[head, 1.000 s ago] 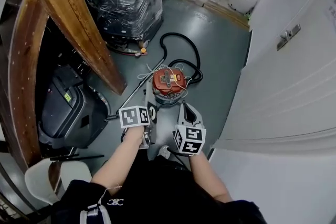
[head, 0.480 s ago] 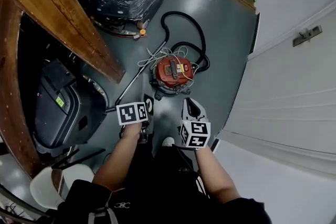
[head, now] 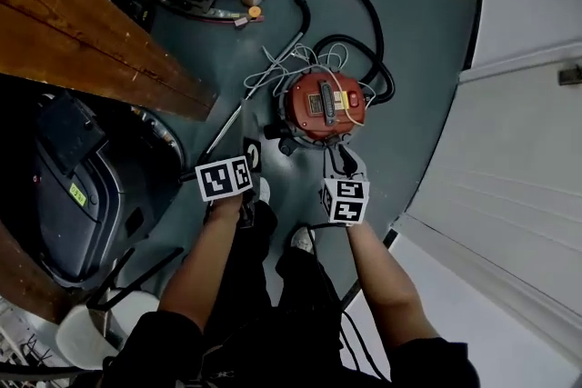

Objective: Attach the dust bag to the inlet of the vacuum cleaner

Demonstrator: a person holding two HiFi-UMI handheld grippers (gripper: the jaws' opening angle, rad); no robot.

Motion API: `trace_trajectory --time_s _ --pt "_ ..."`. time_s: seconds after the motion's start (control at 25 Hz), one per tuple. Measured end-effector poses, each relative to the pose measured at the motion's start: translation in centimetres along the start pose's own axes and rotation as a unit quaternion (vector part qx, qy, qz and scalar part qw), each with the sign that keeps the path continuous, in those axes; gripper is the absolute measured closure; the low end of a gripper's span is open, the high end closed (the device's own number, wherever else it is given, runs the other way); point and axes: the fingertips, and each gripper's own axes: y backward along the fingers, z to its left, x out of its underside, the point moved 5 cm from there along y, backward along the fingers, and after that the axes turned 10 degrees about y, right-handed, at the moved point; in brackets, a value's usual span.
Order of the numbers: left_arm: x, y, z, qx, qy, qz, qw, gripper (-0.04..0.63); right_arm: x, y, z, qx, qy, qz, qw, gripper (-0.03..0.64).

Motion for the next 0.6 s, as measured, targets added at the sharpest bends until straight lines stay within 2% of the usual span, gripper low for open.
trace_trajectory --time_s 0.2,0.4,0.6 --pt "-0.6 -5.1 3.4 -0.018 0.009 -0.007 0.9998 0.572 1.9 -7.3 -1.8 0.013 0.017 0.029 0.999 0.491" --pt "0.2 -9.5 4.7 -0.029 -0.002 0.005 0.9996 0.572 3.4 -13.1 -4.6 0.022 -0.008 0.065 0.998 0.465" --pt "0.2 -11.8 5.3 -0.023 0.006 0.012 0.9996 0.572 4.3 -16.6 -5.4 -0.001 -0.035 0.091 0.995 0.431"
